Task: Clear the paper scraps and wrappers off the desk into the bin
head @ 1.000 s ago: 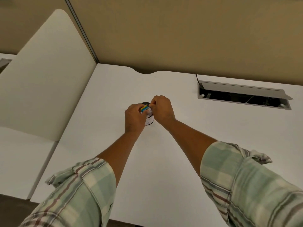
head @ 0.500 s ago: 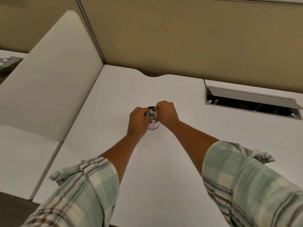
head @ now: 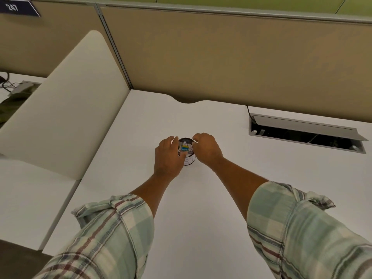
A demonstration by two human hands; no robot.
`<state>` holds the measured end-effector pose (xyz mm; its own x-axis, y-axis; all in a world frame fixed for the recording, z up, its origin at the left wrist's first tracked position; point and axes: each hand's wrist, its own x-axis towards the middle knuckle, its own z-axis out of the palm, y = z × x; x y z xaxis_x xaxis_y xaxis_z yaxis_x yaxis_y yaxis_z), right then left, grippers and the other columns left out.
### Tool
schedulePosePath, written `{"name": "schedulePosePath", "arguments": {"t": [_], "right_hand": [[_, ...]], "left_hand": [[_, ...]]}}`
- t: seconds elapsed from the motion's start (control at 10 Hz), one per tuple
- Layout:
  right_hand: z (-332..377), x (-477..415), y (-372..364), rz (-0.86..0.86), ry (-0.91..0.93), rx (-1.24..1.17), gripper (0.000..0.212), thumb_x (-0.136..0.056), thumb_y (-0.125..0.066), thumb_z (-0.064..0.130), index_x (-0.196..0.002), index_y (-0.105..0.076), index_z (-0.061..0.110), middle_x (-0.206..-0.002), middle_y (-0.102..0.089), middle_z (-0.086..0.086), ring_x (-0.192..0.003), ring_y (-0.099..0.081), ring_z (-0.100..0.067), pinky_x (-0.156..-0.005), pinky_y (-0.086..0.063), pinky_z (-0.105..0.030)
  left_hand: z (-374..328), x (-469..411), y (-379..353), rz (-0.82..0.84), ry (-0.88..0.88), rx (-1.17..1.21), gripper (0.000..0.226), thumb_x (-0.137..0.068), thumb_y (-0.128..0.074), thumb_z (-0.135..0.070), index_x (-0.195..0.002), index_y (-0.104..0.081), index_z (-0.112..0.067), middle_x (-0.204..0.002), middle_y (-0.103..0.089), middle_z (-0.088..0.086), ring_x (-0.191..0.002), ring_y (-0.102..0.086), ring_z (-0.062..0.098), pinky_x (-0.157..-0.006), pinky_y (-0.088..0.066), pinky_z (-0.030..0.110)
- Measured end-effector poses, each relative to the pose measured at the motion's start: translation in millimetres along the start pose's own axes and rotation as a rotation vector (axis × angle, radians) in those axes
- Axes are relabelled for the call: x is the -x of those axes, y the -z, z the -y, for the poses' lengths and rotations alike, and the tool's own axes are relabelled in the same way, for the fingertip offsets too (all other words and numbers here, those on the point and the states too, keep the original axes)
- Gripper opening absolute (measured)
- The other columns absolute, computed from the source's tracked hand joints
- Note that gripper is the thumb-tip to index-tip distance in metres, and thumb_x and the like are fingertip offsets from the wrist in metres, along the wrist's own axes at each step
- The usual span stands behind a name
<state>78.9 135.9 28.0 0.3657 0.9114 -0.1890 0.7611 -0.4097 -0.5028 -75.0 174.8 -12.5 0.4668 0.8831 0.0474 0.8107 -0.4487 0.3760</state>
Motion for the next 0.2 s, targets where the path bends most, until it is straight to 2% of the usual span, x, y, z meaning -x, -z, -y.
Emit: {"name": "schedulePosePath", "arguments": {"t": [0.1, 0.2], "right_hand": [[-5.4, 11.3, 7.7, -0.012, 0.091, 0.222, 0.039, -0.101, -0.051, 0.026, -0.137, -0.052, 0.011, -0.141, -0.056, -0.011, -0.127, -0.055, -0.029, -0.106, -0.045, -0.042], [-20.4, 26.8, 13.1, -0.049, 0.127, 0.316, 0.065, -0.104, -0.044, 0.041, -0.157, -0.02, 0.012, -0.165, -0.022, -0.009, -0.15, -0.027, -0.029, -0.12, -0.027, -0.044]], "left_hand": [[-7.0, 0.3, 7.3, 0.04, -0.016, -0.095, 0.074, -0.099, -0.052, -0.053, -0.157, -0.029, -0.012, -0.164, -0.032, 0.013, -0.152, -0.03, 0.032, -0.12, -0.031, 0.045], [-25.0, -2.0, 16.0, 0.054, -0.089, -0.175, 0.079, -0.102, -0.041, -0.058, -0.161, -0.016, -0.013, -0.17, -0.018, 0.011, -0.157, -0.017, 0.032, -0.126, -0.02, 0.045]]}}
